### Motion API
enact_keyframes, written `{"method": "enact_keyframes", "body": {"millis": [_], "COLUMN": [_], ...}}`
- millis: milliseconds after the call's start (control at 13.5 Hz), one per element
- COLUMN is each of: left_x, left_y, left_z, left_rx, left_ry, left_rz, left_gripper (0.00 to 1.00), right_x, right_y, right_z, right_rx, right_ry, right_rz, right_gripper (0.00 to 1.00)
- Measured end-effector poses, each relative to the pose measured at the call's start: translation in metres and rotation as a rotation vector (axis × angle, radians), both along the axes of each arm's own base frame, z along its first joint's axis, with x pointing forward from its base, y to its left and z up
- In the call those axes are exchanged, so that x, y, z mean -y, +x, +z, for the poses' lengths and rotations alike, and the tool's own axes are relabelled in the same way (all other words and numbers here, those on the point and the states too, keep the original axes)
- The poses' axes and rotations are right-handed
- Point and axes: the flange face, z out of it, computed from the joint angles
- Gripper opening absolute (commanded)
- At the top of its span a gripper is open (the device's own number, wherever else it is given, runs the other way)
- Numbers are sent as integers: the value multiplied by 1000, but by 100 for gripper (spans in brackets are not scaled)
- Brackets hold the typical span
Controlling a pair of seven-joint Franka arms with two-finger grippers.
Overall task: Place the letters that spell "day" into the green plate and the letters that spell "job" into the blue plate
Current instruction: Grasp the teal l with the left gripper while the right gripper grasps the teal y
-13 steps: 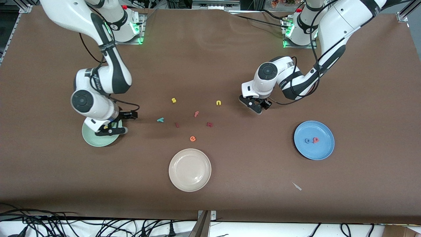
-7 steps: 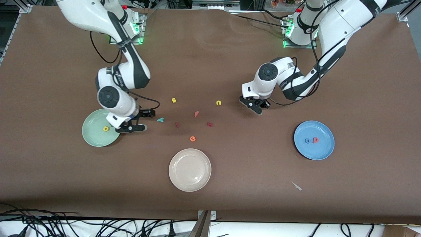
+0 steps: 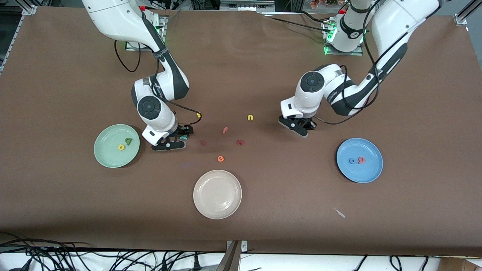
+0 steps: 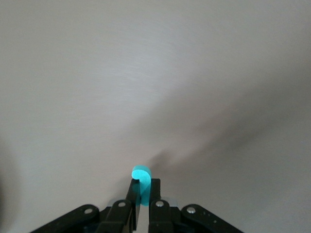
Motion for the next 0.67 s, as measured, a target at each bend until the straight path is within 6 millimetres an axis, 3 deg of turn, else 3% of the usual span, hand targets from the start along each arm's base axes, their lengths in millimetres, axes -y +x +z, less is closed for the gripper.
{"method": "enact_keyframes", "body": {"millis": [223,371,520,668], "left_x": [-15,-37,-71,-116], "left_y": [37,61,80,93], "left_z": [48,70,75,63], "left_rx": [-48,-66,-81,-116], "left_ry": [34,32,34,52], "left_rz": [37,17,-30,-81], "left_gripper": [0,0,0,0], "right_x": [-10,-13,-13,-13], "right_y": [-5,-6,-6,-6], "right_z": [-9,-12,-15,-17], "right_rx": [7,9,13,11], "right_ry": [0,0,1,-1], "right_rz": [2,2,1,1], "right_gripper": [94,89,83,79]}}
